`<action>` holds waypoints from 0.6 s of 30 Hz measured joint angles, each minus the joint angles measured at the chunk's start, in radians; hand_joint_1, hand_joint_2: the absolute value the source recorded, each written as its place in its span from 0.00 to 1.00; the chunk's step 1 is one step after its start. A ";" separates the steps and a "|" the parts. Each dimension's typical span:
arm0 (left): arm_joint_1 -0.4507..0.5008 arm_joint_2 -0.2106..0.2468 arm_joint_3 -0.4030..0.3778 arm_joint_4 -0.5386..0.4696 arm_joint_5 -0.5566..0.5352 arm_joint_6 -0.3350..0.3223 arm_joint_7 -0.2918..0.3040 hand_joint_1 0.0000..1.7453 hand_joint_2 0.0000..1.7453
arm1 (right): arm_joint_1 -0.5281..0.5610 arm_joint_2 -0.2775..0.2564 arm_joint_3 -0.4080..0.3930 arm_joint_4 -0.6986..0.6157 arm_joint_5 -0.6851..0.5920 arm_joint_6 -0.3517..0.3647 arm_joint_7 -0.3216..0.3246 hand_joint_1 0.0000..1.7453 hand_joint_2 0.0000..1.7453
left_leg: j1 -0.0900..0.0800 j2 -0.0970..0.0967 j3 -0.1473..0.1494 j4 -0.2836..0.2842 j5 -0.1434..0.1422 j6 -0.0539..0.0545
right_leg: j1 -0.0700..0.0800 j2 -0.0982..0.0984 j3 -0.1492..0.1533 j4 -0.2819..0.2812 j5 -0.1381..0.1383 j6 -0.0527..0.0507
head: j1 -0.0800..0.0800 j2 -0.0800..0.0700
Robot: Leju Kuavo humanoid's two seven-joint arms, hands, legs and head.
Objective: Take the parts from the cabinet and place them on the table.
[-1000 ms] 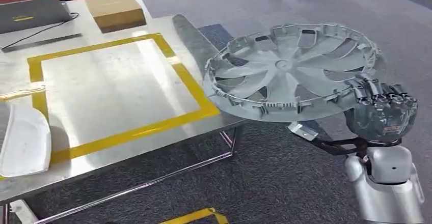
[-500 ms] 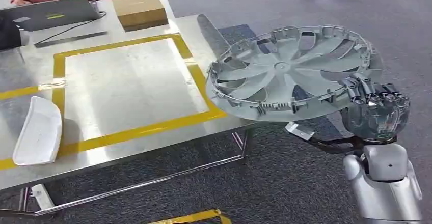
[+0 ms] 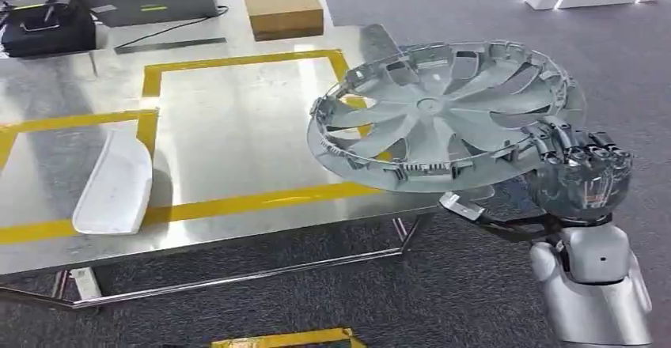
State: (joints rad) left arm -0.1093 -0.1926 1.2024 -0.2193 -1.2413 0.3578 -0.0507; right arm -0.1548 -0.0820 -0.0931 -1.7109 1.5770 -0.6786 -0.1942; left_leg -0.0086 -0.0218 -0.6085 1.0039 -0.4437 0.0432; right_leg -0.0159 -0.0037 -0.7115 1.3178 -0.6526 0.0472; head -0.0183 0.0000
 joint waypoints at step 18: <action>0.003 0.002 0.000 0.000 0.000 0.000 0.000 0.00 1.00 | 0.000 -0.001 0.010 0.021 0.000 0.000 0.002 1.00 1.00 | 0.015 0.014 -0.105 0.210 -0.056 -0.059 | -0.008 -0.036 0.145 -0.298 0.143 -0.043 | -0.012 0.000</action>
State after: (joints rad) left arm -0.1067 -0.1907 1.2024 -0.2197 -1.2409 0.3582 -0.0504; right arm -0.1548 -0.0828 -0.0828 -1.6899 1.5774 -0.6786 -0.1926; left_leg 0.0065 -0.0076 -0.7135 1.2143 -0.4993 -0.0162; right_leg -0.0240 -0.0400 -0.5660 1.0201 -0.5095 0.0042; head -0.0305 0.0000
